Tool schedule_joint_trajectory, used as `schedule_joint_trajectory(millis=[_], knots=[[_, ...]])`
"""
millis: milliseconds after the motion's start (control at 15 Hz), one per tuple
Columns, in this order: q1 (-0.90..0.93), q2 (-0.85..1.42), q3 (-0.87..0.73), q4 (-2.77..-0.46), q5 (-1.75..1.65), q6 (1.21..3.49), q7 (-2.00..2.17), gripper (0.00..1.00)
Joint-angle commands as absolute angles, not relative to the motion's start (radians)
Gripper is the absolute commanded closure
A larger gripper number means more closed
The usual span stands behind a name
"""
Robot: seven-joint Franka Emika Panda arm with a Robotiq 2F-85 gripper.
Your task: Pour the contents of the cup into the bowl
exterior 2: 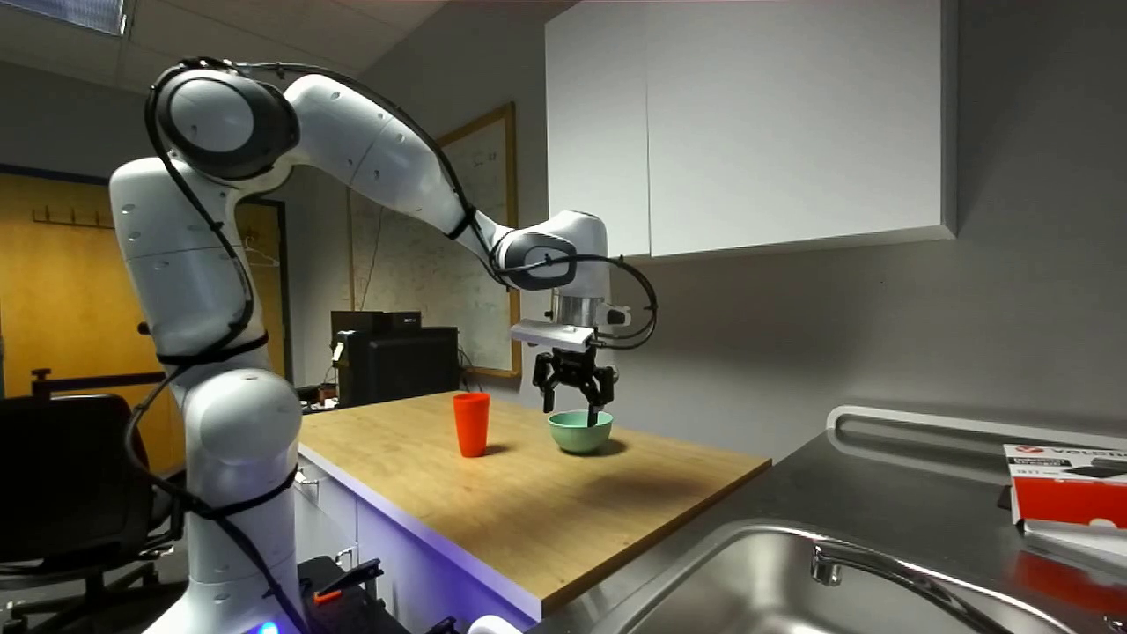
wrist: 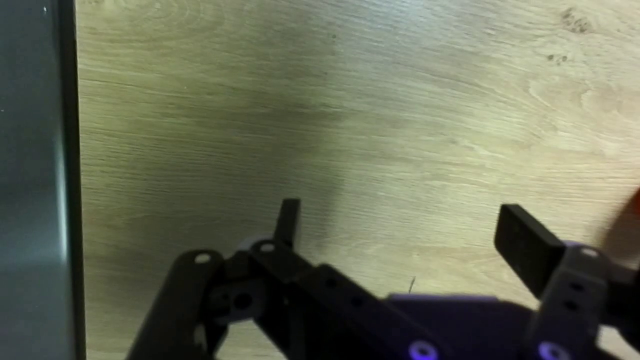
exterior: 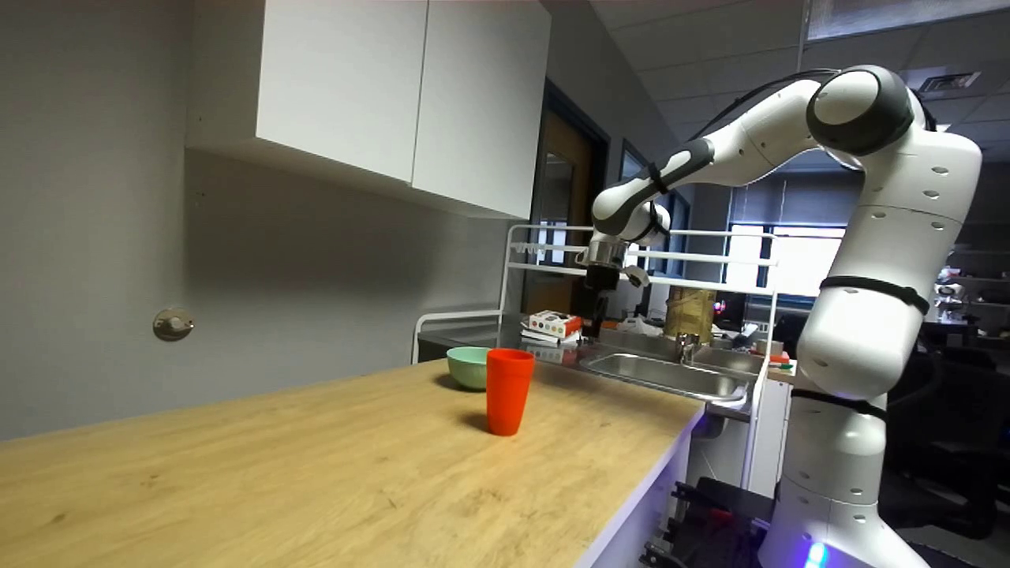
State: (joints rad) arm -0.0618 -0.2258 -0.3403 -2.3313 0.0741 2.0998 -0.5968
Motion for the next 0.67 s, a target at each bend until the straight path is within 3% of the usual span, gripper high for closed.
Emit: schedule_joint_trajectory(millis=[0, 600], knots=[[-0.092, -0.223, -0.311, -2.33, 0.082, 2.098, -0.602, 0.0], [-0.086, -0.224, -0.261, -2.329, 0.089, 2.11, -0.586, 0.0]])
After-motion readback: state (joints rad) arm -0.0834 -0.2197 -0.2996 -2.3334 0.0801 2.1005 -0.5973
